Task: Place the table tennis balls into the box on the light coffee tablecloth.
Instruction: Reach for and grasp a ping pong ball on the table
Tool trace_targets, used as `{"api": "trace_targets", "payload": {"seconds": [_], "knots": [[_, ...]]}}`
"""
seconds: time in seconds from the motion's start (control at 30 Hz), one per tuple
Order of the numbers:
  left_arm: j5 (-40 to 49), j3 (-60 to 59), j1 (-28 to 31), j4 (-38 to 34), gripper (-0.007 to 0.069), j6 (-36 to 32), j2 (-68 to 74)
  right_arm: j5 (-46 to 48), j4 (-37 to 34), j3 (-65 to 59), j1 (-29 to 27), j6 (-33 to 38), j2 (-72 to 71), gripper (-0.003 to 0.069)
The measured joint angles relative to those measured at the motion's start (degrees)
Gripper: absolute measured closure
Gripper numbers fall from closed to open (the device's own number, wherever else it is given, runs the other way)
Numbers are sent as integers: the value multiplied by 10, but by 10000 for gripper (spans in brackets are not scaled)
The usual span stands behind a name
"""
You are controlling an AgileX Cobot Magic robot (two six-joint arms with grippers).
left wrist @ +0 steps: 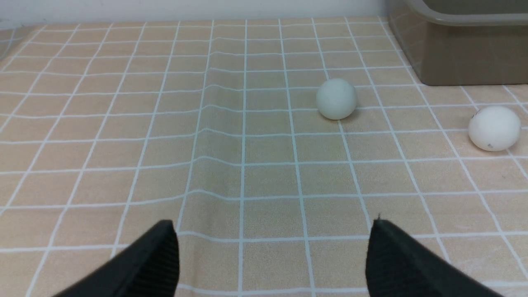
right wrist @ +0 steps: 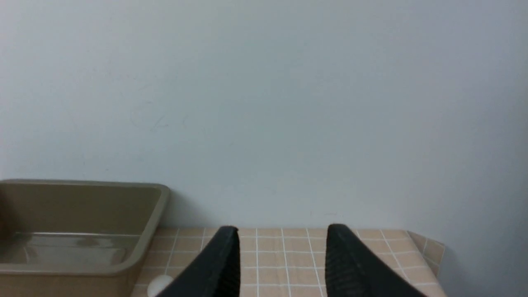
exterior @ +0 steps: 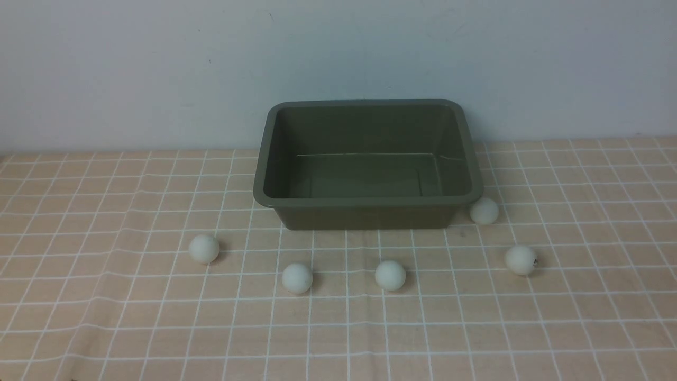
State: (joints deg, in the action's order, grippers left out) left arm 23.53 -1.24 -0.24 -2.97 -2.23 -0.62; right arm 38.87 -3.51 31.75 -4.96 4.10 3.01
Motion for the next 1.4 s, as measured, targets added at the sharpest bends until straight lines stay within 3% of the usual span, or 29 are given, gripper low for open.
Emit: {"api": "trace_targets", "payload": {"seconds": [0.27,0.87,1.23,1.4], "knots": [[0,0,0,0,72,0,0,0,-44,1,0,0,0,384],[-13,-2,0,-3,72,1,0,20,-46,1,0,1,0,384],[-127,-3,0,-149,72,27,0,39,-52,1,0,21,0,384],[-157,-3,0,-167,72,28,0,41,-54,1,0,28,0,384]]}}
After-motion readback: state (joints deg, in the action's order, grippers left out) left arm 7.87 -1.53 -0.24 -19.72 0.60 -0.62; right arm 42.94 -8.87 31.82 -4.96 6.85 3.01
